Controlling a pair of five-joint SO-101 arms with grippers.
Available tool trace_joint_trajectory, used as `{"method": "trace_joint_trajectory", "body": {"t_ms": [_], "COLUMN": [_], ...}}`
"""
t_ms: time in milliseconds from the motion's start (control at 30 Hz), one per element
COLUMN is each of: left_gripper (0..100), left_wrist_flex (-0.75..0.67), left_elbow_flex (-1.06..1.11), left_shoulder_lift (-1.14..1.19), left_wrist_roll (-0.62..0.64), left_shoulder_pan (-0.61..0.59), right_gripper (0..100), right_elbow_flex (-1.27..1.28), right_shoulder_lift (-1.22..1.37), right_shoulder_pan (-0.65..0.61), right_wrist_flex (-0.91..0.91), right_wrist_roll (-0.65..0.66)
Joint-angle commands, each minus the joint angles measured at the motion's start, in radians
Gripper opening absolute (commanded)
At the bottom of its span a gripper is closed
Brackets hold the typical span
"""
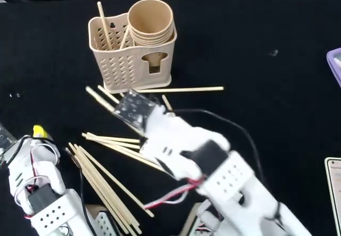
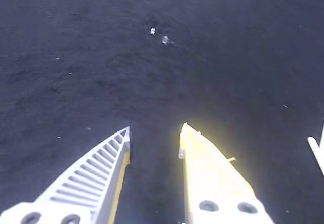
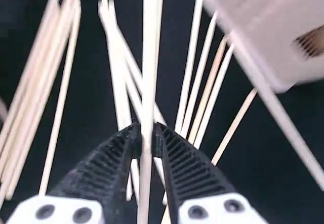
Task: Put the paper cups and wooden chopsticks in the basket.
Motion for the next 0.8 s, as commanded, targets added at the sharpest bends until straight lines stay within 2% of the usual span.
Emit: {"method": "trace_joint_trajectory", "body": {"t_ms": [0, 100, 300, 400, 567, 667, 767], "left_gripper": [17, 17, 17, 17, 17, 17, 17], "left_wrist_flex": [-0.023, -0.023, -0.023, -0.023, -0.023, -0.023, -0.023], "left_elbow_flex": [-0.002, -0.001, 0.007, 0.008, 0.01, 0.01, 0.01], "left_shoulder_lift": [-0.015, -0.015, -0.015, -0.015, -0.015, -0.015, -0.015], "left_wrist_roll": [-0.002, -0.003, -0.005, -0.026, -0.06, -0.06, -0.06], "left_shoulder_pan": [0.038, 0.068, 0.096, 0.102, 0.128, 0.128, 0.128], "right_gripper": [1.0, 1.1, 1.1, 1.1, 1.1, 1.1, 1.1], "right_elbow_flex": [-0.039, -0.021, 0.044, 0.005, -0.209, -0.414, -0.605], "right_shoulder_lift": [-0.113, -0.119, -0.031, 0.062, 0.338, 0.549, 0.745], "right_shoulder_pan": [0.018, 0.021, 0.02, 0.02, 0.052, 0.084, 0.106], "right_wrist_flex": [-0.121, -0.359, -1.008, -1.22, -1.347, -1.349, -1.349], "right_wrist_roll": [0.005, 0.005, 0.003, 0.003, 0.003, 0.003, -0.055]}}
